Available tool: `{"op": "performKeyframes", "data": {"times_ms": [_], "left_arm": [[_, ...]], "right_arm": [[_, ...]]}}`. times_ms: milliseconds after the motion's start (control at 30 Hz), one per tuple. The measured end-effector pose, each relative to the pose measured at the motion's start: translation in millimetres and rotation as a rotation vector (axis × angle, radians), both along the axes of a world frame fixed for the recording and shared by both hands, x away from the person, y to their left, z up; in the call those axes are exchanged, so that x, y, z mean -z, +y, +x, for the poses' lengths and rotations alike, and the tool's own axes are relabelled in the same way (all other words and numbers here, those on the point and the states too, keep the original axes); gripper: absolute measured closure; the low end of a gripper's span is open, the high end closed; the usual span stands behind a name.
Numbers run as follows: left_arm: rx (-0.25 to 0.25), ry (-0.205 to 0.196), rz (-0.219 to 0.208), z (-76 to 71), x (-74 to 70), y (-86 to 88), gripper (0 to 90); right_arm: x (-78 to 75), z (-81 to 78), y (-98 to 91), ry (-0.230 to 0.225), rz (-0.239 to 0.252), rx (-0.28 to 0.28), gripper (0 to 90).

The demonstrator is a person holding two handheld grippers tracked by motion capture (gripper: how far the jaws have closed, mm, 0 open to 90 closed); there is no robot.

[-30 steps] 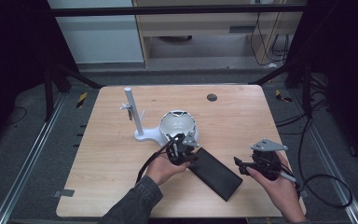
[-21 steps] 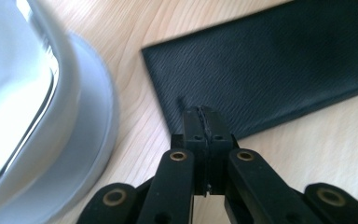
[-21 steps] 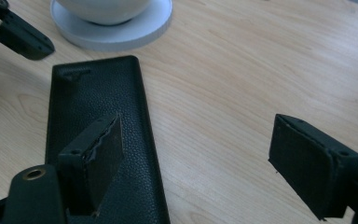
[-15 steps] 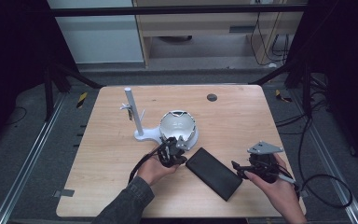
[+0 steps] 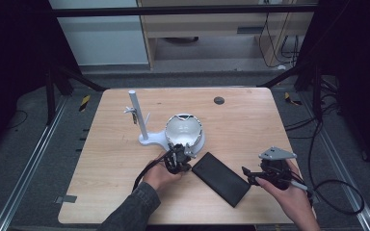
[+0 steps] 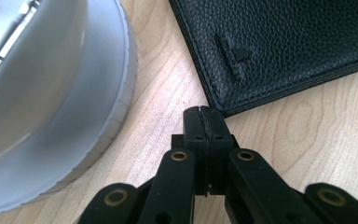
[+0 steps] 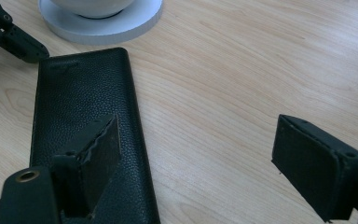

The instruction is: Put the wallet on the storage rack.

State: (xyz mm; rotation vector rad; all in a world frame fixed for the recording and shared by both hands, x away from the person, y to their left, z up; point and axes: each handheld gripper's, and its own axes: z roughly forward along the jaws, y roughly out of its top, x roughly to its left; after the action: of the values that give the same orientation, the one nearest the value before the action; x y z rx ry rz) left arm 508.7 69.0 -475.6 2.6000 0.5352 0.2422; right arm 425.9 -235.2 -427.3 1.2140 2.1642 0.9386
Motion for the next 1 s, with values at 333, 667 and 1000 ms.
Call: {"op": "performKeyframes", "data": {"times_ms": [333,667,1000], "left_arm": [[0.01,0.007,-0.004,-3.8,0.4,0.5,90.0],[-0.004,-0.016,-0.085,-4.2,-8.7,1.9,90.0],[0.009,-0.031,-0.205,-1.0,-35.2,-22.8,89.6]], "right_arm": [[1.3,-0.4,-1.5,0.005,0.0,0.006,15.4],[2.8,0.4,-1.1,0.013,0.006,0.008,15.3],[-9.5,3.4,17.5,0.023,-0.013,-0.057,14.9]]}}
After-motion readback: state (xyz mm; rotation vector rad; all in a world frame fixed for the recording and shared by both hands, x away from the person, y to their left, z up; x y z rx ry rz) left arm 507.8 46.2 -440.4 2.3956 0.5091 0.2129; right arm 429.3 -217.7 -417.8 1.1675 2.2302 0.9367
